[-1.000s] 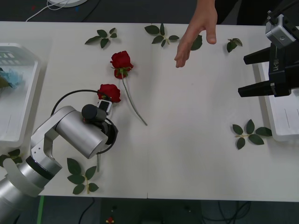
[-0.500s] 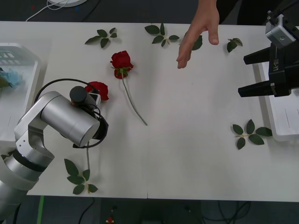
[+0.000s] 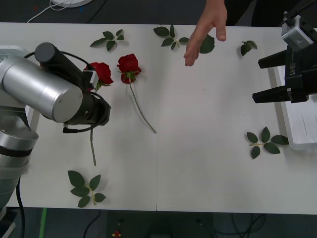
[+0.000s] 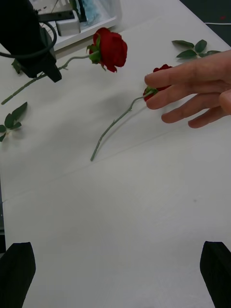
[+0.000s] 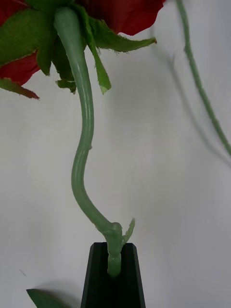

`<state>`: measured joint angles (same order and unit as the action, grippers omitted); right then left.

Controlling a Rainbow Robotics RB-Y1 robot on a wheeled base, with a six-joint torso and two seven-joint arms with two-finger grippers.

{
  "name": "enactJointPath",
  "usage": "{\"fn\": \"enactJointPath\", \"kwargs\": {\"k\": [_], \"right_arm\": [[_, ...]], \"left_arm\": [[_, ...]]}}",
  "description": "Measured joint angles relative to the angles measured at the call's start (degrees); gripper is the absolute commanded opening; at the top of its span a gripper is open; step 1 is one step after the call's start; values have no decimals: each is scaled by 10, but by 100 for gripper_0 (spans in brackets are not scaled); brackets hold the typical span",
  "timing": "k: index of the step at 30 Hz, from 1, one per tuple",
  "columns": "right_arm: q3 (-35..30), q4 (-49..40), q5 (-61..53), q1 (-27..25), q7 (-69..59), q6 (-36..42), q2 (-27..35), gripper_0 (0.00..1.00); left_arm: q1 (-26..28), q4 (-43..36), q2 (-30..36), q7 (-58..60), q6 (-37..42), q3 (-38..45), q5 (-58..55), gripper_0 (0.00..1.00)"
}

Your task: Place the red flowers into the right box and the blue flowers into the left box. If a person shows an open palm, hand one flower to the person first, then continue sorting.

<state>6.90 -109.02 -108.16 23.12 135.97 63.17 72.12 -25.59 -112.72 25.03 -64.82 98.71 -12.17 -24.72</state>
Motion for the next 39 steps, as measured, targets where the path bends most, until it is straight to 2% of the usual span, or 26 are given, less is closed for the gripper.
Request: {"fn": "enactJointPath", "kwargs": {"k": [7,14,25,33,39], "right_arm": [[0,0,0,0,0,0,0,100],[0,0,0,0,0,0,0,100],[0,0,0,0,0,0,0,100],[0,0,0,0,0,0,0,100],[0,0,0,0,0,0,0,100]], "left_arm": [[-94,-6,0,-1,68,98,-85,0],[-161,1,0,-60,66,162,-154,0],[-169,28,0,-420,-88,171,-197,0],[-169,76,-18,-603,-209,175,-350,0],[-169,86,-46,-735,-237,189,-417,0]]}}
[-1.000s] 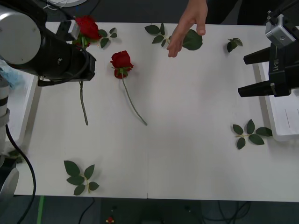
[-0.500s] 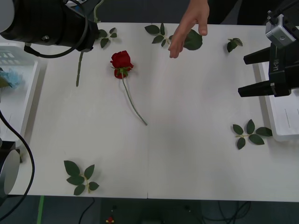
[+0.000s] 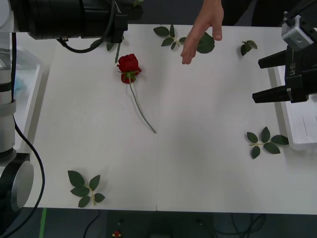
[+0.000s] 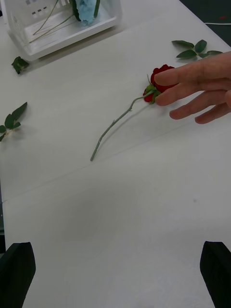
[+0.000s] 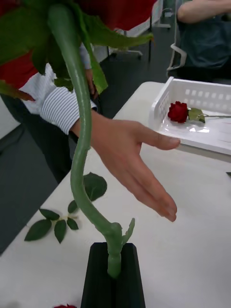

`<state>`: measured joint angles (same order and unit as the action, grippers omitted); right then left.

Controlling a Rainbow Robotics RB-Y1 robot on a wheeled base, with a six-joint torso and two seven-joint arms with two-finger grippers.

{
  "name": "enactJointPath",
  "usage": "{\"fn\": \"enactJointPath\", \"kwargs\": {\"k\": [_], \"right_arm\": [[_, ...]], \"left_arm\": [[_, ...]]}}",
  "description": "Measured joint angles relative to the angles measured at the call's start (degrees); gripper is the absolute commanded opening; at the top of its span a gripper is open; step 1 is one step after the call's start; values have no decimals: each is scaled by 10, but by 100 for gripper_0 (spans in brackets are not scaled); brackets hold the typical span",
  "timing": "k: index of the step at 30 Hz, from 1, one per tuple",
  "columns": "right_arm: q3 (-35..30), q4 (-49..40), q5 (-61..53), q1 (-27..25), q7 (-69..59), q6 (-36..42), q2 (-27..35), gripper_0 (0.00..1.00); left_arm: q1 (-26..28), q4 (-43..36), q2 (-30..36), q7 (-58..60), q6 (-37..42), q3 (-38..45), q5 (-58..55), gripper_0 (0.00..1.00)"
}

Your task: Place the red flowers into the right box and the blue flowers into the left box. If a person shows an open palm, hand one flower to the person first, then continue sorting.

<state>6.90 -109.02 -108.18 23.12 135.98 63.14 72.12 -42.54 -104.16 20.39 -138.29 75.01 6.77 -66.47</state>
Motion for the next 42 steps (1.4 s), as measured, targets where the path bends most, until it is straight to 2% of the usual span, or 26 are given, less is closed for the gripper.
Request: {"fn": "enactJointPath", "kwargs": {"k": [4,11,18,21,27,35,42], "right_arm": [[1,0,0,-1,0,0,0,100],[14,9,-16,-14,3,-8,0,100],[18,19,-42,-14,45,-92,-8,100],[18,26,-69,-14,110,-131,-20,100],[18,32,-133,-14,186,-164,-40,100],[18,33,-261,-40,186,-146,-40,100],[18,33,-285,-70,186,-122,-40,100]], "left_arm": [[0,1,-23,-85,-6,17,-27,0],[10,2,-51,-93,-41,26,-140,0],[68,3,-52,-93,-66,9,-292,0],[91,3,-44,-93,-74,-17,-340,0],[112,4,-7,-96,-153,-107,-401,0],[102,56,3,-144,-253,-203,-469,0],[73,119,3,-144,-300,-257,-516,0]]}}
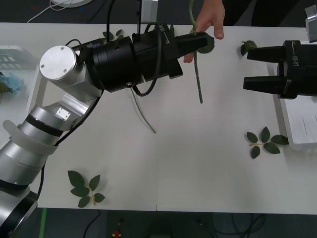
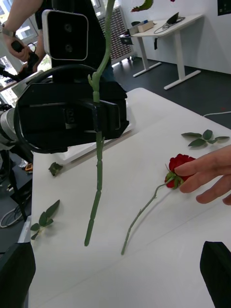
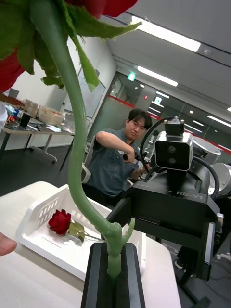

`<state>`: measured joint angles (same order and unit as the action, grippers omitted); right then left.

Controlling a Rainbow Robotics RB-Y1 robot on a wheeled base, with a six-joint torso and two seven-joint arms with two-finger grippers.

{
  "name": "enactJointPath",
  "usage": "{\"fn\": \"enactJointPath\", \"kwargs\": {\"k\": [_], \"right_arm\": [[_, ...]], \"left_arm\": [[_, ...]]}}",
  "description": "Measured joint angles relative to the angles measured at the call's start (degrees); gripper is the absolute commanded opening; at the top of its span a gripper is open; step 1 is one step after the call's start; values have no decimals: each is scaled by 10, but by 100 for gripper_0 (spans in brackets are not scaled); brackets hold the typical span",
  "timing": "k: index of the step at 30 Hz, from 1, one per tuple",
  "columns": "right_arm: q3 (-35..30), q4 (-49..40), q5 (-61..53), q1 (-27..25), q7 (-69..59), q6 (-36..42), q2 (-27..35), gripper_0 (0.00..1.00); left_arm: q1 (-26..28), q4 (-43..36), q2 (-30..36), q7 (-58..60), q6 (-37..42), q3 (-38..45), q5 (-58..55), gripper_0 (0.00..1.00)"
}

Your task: Place the red flowers into the right box and the blue flowers into the left box. If a person shows an open palm, hand one flower to the person first, then continue sorting.

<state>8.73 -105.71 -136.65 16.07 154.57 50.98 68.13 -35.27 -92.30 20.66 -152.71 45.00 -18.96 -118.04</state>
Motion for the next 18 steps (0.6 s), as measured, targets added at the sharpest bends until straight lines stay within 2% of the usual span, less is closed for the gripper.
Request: {"fn": "enactJointPath", "kwargs": {"k": [9,14,18], "right_arm": [[11,5,-1,-2,0,-19,-3,100],[51,10,-13,7,0,-45,-3,100],[94,29,-42,35,0,-50,-13,100]], "left_arm": [[-5,7,0,0,0,-1,-6,0],[-11,9,0,0,-9,-7,-17,0],[-23,10,0,0,-39,-31,-23,0]]}}
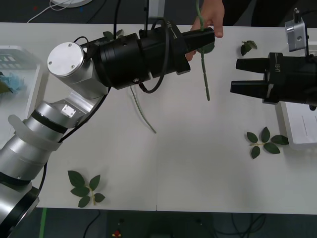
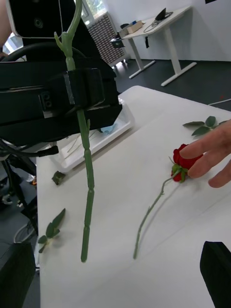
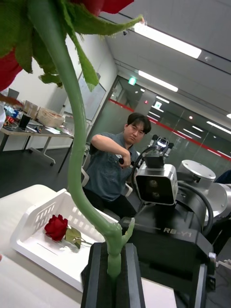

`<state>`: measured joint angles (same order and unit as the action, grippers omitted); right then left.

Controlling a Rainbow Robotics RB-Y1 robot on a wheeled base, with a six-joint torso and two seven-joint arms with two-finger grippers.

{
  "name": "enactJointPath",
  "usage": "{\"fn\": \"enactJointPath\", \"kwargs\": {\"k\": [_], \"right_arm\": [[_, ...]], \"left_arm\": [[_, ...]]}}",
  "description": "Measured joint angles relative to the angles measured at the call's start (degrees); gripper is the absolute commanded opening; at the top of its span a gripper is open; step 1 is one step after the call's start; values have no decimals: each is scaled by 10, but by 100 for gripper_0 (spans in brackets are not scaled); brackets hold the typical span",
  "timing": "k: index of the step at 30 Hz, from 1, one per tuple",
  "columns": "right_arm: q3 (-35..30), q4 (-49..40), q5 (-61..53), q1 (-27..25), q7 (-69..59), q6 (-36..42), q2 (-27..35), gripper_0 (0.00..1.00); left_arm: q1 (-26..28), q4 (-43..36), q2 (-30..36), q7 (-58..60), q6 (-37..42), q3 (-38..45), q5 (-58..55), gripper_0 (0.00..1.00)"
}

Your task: Place the red flowers into the right box and the blue flowers into the left box. If a person shows an open palm, hand one flower to the person first, then continue sorting.

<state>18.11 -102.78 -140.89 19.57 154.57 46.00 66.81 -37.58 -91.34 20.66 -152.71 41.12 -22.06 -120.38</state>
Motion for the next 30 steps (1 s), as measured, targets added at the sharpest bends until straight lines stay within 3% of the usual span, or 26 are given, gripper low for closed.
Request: {"fn": "enactJointPath", "kwargs": {"k": [5,13,30], "right_arm": [[33,31,-14,43,0,-1,-35,100],[47,47,-15,86,0,-1,-69,100],[56,50,-48,93,0,40,-69,100]], "left_arm": [[-16,1,0,0,-44,-42,-8,0],[-23,15,0,0,-48,-63,-9,0],[-23,24,0,0,-48,-66,-24,4]]}}
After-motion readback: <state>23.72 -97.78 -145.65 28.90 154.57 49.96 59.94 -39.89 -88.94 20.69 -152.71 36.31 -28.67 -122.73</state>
